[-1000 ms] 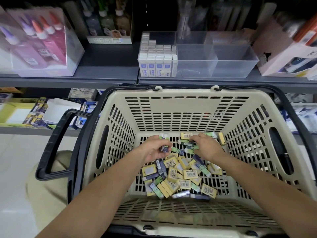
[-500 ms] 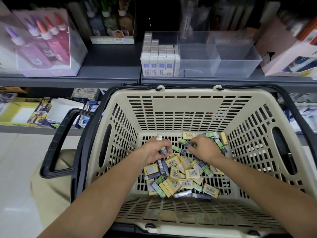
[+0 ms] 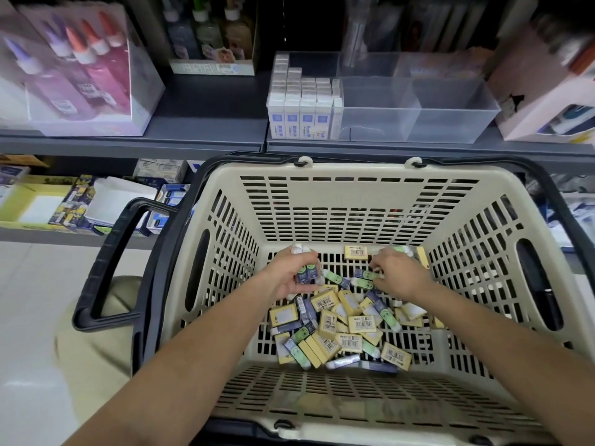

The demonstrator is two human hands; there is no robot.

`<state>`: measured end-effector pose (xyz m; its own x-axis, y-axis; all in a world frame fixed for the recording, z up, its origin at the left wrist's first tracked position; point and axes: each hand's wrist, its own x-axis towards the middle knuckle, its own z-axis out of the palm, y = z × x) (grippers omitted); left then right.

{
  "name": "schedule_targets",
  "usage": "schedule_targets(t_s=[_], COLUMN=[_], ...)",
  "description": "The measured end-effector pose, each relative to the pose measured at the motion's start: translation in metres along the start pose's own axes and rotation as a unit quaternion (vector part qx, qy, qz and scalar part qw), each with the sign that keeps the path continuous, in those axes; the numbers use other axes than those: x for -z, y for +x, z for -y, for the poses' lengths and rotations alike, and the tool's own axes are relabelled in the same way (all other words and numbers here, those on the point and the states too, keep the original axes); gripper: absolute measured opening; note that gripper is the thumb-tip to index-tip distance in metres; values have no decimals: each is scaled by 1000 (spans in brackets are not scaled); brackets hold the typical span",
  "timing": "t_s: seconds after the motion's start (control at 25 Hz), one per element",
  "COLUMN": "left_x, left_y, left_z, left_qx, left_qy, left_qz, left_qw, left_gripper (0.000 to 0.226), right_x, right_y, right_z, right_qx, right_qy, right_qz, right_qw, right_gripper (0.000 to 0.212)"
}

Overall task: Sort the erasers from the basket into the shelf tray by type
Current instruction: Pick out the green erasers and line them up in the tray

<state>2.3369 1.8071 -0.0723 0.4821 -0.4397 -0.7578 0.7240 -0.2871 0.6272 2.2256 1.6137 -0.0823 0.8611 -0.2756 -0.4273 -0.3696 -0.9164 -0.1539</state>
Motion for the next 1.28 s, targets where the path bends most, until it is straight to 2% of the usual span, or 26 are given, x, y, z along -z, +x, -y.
schedule_targets(t_s=[0.12, 0.36, 0.48, 0.64, 0.84, 0.92, 1.0, 1.08, 1.16, 1.28], left_x=[-1, 0, 1, 1, 0, 0, -1, -2, 0, 6], left_y=[0, 4, 7, 9, 10, 9, 8, 5, 2, 1], left_z=[1, 6, 7, 10, 11, 11, 10, 7, 3, -1], left_qx=[7, 10, 8, 17, 19, 19, 19, 23, 24, 28], left_qy=[15, 38, 46, 45, 45, 49, 40, 8, -7, 2], left_qz=[20, 28, 34, 40, 31, 34, 45, 88, 130, 112], left_qw=[1000, 999, 998, 998, 998, 998, 998, 996, 991, 993], left_gripper=[17, 16, 14, 14, 19, 22, 23, 20, 18, 28], right_x=[-10, -19, -22, -19, -12, -3, 8, 17, 20, 20], right_y=[-1, 0, 0, 2, 4, 4, 6, 3, -3, -8], right_z=[2, 7, 11, 13, 8, 10, 20, 39, 54, 60], right_qx=[1, -12, -28, -27, -29, -34, -43, -33, -11, 2], right_qy=[-25, -27, 0, 46, 72, 139, 274, 406, 457, 493], right_qz=[36, 34, 53, 52, 99, 74, 46, 57, 67, 76], right_qw=[999, 999, 998, 997, 992, 987, 960, 911, 887, 867], right_gripper=[35, 37, 42, 30, 29, 22, 24, 20, 17, 19])
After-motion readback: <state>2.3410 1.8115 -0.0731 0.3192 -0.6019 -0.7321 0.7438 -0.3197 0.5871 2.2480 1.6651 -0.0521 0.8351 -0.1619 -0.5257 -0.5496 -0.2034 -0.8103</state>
